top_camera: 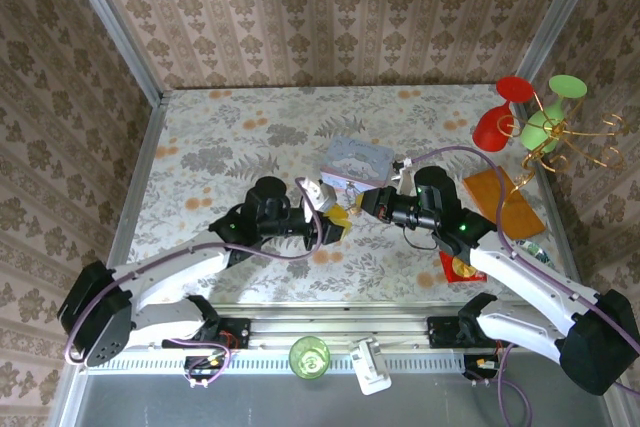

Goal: Unlock a padlock with a key

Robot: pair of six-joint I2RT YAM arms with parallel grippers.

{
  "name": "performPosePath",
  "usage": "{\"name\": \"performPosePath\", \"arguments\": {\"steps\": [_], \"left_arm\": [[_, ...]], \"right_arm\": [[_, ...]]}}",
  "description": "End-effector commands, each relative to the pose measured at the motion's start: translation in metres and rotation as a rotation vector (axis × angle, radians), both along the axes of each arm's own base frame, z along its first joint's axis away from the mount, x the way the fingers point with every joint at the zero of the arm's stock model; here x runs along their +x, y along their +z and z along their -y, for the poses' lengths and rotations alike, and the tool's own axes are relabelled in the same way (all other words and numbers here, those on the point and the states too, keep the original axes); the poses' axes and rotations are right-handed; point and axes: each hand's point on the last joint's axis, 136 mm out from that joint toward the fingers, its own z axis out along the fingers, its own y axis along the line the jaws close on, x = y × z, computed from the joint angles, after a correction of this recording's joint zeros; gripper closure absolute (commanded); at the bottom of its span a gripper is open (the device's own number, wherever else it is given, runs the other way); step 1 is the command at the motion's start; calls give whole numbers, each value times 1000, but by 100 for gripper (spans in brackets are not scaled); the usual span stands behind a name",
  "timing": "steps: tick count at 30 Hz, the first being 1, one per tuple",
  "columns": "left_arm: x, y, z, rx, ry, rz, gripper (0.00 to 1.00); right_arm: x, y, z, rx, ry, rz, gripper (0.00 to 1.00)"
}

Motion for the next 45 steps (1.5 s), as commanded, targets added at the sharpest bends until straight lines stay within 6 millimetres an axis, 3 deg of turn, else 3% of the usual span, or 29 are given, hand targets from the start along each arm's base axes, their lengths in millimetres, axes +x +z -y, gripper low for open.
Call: {"name": "performPosePath", "arguments": {"steps": [1,8,17,19,21,24,28,35,36,37,38,41,45], "left_arm": [[5,9,4,-8,4,56,69],[10,6,8,-10,-3,67,78],[8,11,10,-27,-28,98,96],[9,10,11,-20,-31,94,94],[10,8,10,-7,-21,94,84],[14,4,8,-3,-11,84,86],[15,4,9,-7,-18,69,100],[12,1,11,1,-36,48,100],[12,0,10,2,-35,48,98],[12,-1,9,1,-34,48,78],[6,-1,8,-6,-62,44,69],[-4,-2,4,-28,-107,60,55],[-14,-1,3,-94,-166,65,46]], "right_arm": [[-4,0,-4,27,22,-3,100],[-7,3,-8,54,38,-6,100],[-10,-3,-8,46,48,-26,100],[-11,-3,-8,50,53,-26,100],[-12,-1,-8,53,54,-26,100],[-13,0,-10,63,63,-26,100],[-14,-2,-9,64,63,-31,100],[-15,1,-9,83,58,-28,100],[-15,1,-9,85,56,-26,100],[-15,1,-8,88,54,-27,100],[-15,2,-9,97,55,-25,100],[-14,5,-9,112,57,-23,100],[-16,7,-11,114,71,-18,100]]}}
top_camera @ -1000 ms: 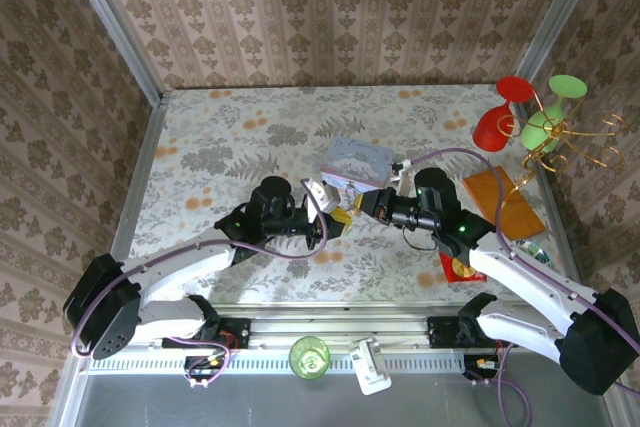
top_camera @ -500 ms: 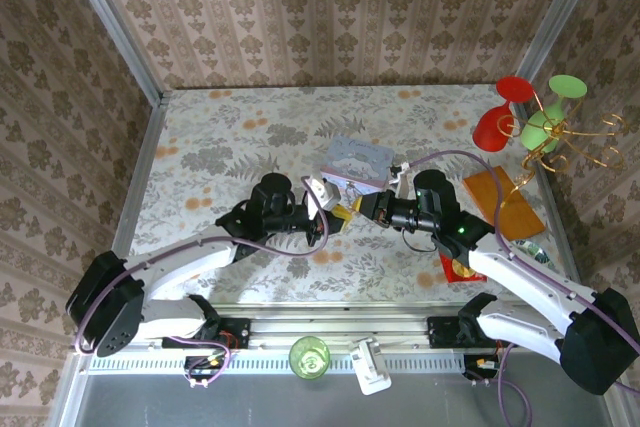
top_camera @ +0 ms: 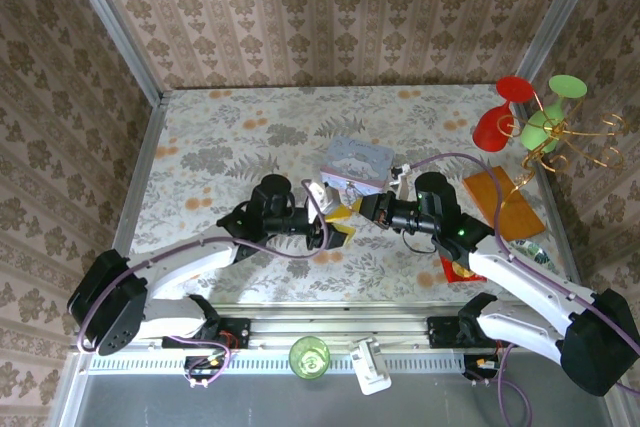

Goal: Unlock a padlock with a key

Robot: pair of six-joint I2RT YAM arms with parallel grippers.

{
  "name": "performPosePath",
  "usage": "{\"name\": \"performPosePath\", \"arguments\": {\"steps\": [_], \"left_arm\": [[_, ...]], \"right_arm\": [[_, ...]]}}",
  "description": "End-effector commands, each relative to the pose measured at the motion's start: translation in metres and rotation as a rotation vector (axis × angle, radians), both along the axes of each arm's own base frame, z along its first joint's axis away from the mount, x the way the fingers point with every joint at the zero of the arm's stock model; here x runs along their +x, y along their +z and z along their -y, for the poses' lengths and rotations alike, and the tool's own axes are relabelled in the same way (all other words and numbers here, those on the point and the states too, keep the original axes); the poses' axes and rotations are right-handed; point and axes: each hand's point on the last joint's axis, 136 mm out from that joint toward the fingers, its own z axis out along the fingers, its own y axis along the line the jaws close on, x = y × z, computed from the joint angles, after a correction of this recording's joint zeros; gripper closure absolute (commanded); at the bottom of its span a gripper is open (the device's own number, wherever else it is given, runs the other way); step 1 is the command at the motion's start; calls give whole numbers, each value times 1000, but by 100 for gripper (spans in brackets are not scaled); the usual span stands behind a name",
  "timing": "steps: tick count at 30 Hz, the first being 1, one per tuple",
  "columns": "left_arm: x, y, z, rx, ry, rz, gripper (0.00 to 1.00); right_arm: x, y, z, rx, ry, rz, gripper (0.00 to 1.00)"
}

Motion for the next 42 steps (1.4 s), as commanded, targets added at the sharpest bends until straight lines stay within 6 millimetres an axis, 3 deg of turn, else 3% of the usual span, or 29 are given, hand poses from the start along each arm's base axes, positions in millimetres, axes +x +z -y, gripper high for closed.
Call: {"name": "performPosePath", "arguments": {"steps": [1,6,16,23,31,38,42], "left_arm": [[-11,11,-2,-92,-79,20,45],[-4,7,0,-125,-70,27,38],[0,11,7,-174,-73,73,40],[4,5,-8,-162,-21,88,40],[-2,17,1,-198,-56,82,53],[2,23,0,-239,-41,69,78],[3,21,-1,-235,-33,57,88]], "right_arm": [[-4,14,-4,39,26,30,100],[-6,22,-8,75,54,42,100],[-13,24,-17,129,100,26,100],[-15,25,-14,114,96,33,100],[-11,22,-22,140,108,27,100],[-13,17,-17,133,92,27,100],[-13,16,-14,132,79,30,100]]}}
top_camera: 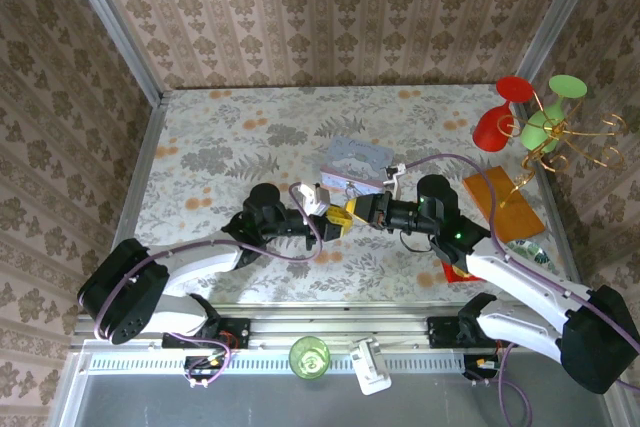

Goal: Unlock a padlock with a key

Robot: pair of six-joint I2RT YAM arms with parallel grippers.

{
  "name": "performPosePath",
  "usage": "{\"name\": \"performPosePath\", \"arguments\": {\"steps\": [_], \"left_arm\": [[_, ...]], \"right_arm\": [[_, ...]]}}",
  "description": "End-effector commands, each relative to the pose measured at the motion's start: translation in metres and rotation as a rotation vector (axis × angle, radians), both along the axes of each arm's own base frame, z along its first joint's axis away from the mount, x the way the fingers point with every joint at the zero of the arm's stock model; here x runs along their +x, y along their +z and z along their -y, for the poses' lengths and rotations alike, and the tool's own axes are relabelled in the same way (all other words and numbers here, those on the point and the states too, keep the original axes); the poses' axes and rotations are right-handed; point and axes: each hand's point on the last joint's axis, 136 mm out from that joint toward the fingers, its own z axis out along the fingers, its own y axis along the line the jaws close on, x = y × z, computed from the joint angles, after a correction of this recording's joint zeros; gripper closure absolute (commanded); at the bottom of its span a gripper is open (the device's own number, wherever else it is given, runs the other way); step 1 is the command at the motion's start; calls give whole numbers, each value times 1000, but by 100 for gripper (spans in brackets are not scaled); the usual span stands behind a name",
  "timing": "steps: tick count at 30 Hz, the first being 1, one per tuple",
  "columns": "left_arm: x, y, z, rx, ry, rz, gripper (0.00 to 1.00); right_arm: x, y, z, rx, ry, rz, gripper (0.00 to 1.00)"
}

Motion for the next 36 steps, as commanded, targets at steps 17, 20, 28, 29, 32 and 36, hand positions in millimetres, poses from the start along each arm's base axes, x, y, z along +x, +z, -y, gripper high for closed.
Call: {"name": "performPosePath", "arguments": {"steps": [17,20,28,29,32,36], "left_arm": [[-13,15,-23,54,-21,-26,100],[-19,14,-27,98,-50,-37,100],[-39,19,-35,183,-144,-72,100],[-38,18,-35,200,-138,-81,100],[-37,13,-39,262,-118,-96,100],[-42,11,-43,287,-103,-94,100]], "right_arm": [[-7,-23,20,-196,21,74,62],[-4,-11,31,-304,18,222,59],[-16,30,35,-526,217,934,48],[-30,24,30,-525,311,1055,43],[-36,12,33,-592,404,1094,38],[-57,11,23,-452,579,958,39]]}}
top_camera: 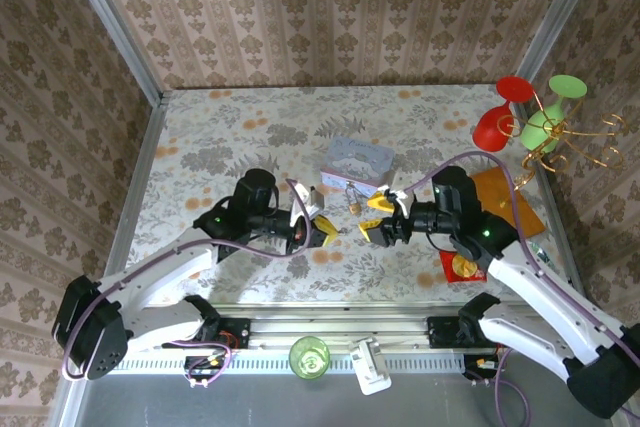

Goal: Unlock a padlock with a key

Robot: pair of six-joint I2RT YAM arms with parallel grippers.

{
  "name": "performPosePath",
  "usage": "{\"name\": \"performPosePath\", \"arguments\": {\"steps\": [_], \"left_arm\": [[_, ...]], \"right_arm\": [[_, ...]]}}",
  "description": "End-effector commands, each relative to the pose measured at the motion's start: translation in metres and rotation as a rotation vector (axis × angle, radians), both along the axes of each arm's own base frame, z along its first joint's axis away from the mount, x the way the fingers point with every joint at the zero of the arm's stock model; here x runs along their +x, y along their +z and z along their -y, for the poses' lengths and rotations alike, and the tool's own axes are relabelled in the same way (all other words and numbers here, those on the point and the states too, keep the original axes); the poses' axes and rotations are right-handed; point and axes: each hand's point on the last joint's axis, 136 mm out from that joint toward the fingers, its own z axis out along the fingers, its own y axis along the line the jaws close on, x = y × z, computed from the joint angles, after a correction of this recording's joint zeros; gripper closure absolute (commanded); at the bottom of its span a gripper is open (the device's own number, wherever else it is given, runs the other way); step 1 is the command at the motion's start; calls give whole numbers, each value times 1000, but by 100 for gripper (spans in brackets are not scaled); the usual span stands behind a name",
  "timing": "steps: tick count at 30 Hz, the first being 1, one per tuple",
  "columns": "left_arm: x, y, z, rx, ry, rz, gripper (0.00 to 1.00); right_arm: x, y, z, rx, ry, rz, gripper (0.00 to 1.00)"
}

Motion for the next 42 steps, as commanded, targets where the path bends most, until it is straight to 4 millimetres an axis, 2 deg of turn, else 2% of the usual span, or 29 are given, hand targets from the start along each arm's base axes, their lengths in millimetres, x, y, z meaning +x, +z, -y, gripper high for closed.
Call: {"name": "performPosePath", "arguments": {"steps": [1,4,8,11,14,17,23,31,36,40,42], "left_arm": [[-9,-3,-7,53,-8,6,100],[-14,-11,-5,90,-26,-11,100],[-19,-16,-1,108,-49,-22,100],[-21,-18,4,115,-65,-21,100],[-21,-15,7,110,-74,-18,100],[-23,-16,10,122,-88,-27,100],[-25,-11,12,112,-101,-18,100],[-24,-15,9,120,-95,-10,100],[-23,-6,7,88,-90,8,100],[-24,-7,6,96,-89,3,100],[-25,-7,5,92,-92,3,100]], "right_arm": [[-29,3,-10,12,213,-75,40],[-40,1,-18,75,277,-205,42],[-39,-5,-22,118,273,-250,45],[-37,-16,-26,83,254,-284,50],[-38,-26,-30,59,263,-316,51],[-44,-29,-37,69,305,-341,55],[-48,-37,-40,44,313,-361,66],[-49,-40,-37,29,301,-359,74],[-50,-39,-36,30,303,-359,82],[-49,-44,-34,6,288,-363,76],[-50,-44,-35,10,294,-364,76]]}}
